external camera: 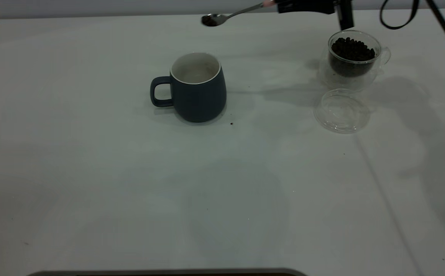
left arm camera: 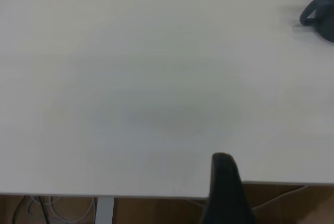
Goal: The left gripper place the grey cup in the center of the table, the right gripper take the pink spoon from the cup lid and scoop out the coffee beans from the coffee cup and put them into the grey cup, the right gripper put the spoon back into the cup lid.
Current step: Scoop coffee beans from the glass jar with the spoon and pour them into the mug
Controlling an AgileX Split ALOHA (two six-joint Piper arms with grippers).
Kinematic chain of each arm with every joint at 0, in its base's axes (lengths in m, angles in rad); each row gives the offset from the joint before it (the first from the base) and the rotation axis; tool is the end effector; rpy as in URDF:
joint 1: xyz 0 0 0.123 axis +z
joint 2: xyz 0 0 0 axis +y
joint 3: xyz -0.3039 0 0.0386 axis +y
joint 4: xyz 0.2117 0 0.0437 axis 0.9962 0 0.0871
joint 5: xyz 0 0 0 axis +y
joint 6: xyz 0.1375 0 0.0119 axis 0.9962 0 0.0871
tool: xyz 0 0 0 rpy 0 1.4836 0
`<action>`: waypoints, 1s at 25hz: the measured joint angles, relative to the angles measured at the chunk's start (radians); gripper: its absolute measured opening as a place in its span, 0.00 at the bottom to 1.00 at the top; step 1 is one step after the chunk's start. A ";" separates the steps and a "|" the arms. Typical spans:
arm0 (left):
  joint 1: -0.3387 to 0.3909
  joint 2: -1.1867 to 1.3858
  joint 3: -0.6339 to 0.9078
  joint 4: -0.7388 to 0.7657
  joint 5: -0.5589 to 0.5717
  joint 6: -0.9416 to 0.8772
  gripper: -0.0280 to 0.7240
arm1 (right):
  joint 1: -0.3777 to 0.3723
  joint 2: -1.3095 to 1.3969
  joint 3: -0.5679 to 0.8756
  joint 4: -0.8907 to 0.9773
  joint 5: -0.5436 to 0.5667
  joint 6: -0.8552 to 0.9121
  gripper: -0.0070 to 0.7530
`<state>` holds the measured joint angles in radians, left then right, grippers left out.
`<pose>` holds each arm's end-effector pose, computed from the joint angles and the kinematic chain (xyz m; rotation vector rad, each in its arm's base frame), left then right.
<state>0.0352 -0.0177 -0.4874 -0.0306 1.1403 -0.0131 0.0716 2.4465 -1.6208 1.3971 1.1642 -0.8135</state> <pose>-0.0226 -0.0046 0.2249 -0.0482 2.1179 -0.0239 0.4492 0.1574 0.1091 -0.0257 2.4905 1.6459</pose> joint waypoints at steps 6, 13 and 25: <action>0.000 0.000 0.000 0.000 0.000 0.000 0.79 | 0.043 0.000 0.000 -0.005 -0.014 -0.005 0.14; 0.000 0.000 0.000 0.000 0.000 -0.003 0.79 | 0.083 0.000 0.000 -0.064 -0.123 -0.035 0.14; 0.000 0.000 0.000 -0.001 0.000 -0.003 0.79 | 0.113 -0.080 0.000 -0.175 -0.254 -0.320 0.14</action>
<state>0.0352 -0.0177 -0.4874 -0.0315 1.1403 -0.0157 0.1846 2.3670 -1.6208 1.2224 0.9105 -1.1333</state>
